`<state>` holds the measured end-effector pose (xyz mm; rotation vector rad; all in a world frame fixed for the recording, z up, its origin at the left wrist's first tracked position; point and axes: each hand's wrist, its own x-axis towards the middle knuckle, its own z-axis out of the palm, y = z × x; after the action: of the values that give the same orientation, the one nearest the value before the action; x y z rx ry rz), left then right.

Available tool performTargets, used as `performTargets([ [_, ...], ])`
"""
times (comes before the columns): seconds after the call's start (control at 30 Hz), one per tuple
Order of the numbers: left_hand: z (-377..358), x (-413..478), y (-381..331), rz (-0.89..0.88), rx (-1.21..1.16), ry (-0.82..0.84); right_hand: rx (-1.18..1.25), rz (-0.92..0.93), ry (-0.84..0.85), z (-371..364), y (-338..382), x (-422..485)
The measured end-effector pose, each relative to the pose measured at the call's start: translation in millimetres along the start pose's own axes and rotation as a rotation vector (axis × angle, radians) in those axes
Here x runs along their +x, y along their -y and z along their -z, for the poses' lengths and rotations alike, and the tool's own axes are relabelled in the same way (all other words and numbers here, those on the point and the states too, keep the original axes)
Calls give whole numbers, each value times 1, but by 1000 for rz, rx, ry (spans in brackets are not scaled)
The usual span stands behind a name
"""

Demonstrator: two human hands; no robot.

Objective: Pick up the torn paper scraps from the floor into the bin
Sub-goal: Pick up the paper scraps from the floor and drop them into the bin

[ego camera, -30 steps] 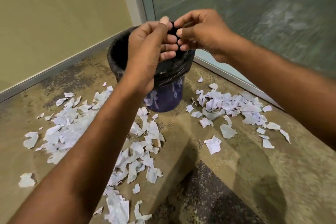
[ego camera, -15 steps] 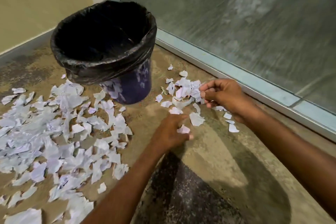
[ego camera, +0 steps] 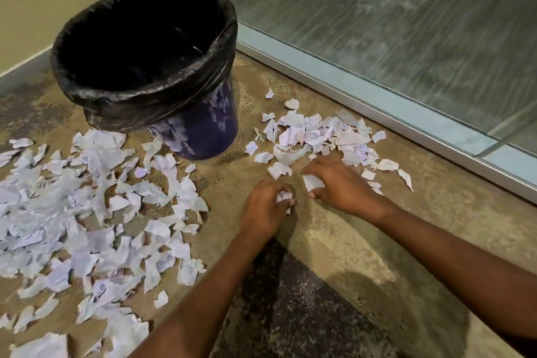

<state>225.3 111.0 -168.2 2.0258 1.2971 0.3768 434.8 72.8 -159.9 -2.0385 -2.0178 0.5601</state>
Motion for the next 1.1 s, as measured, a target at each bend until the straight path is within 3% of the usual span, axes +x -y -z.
performTargets([
  [0.2, 24, 30, -3, 37, 16, -131, -43, 24, -86, -8, -3, 0],
  [0.43, 26, 58, 4, 80, 78, 1, 124, 15, -133, -9, -2, 6],
  [0.63, 17, 66, 16, 55, 110, -84, 238, -79, -207, -5, 12, 34],
  [0.83, 20, 63, 26, 38, 75, -171, 134, -165, -3, -11, 34, 56],
  [0.97, 33, 66, 24, 62, 21, -253, 77, -115, -109, -25, 38, 60],
  [1.1, 42, 87, 28, 151, 92, -193, 91, -56, -164, -29, 40, 63],
])
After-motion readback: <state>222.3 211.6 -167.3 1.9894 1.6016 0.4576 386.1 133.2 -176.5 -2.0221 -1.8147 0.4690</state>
